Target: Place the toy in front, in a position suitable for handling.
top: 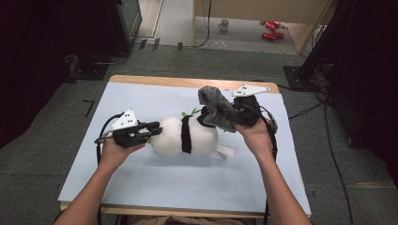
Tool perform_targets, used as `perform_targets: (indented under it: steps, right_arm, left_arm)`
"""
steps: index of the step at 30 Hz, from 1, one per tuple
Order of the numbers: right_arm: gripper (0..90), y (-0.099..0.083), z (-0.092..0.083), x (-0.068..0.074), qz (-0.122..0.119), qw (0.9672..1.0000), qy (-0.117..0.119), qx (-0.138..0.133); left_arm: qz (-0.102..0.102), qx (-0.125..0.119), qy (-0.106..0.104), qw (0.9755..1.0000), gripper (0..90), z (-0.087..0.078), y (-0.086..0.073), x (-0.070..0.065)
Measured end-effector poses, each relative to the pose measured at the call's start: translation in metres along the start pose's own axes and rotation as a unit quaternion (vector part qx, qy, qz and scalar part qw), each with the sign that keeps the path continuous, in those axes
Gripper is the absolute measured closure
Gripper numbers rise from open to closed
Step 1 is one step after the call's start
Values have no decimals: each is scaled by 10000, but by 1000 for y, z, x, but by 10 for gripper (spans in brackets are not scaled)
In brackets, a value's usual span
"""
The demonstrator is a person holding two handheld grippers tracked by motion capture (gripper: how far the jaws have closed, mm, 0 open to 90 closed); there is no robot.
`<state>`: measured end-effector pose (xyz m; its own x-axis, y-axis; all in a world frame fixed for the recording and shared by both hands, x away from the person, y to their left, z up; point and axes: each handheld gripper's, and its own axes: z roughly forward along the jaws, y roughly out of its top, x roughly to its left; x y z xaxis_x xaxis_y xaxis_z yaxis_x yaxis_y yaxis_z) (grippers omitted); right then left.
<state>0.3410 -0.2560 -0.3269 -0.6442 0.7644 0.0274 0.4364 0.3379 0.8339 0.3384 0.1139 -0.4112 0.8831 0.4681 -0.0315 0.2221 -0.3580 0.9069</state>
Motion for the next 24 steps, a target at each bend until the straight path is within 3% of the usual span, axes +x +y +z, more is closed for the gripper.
perform_targets:
  steps: [3,5,8,12,16,18,21,24]
  right_arm:
    - [783,0,0,2,6,10000,45,-29]
    - [783,1,-1,3,16,9999,102,-68]
    - [783,3,-2,7,-10,9998,154,-96]
    - [783,5,-4,11,-24,9995,284,-131]
    - [783,4,-6,18,-44,9987,479,-164]
    - [782,2,-6,23,-84,9982,581,-141]
    - [782,-1,-6,30,-132,9978,645,-79]
    - [782,-5,-5,33,-160,9975,687,-31]
  left_arm:
    - [-367,115,-287,9988,790,0,0,6]
    - [-582,157,-302,9977,770,0,-1,9]
    - [-680,169,-286,9971,714,2,-2,10]
    - [-702,216,-417,9964,606,5,-2,12]
    - [-553,273,-503,9968,505,6,-2,10]
    - [-498,346,-545,9967,395,9,-3,9]
    - [-291,502,-408,9975,217,15,-4,5]
    - [-104,577,-240,9980,147,19,-5,1]
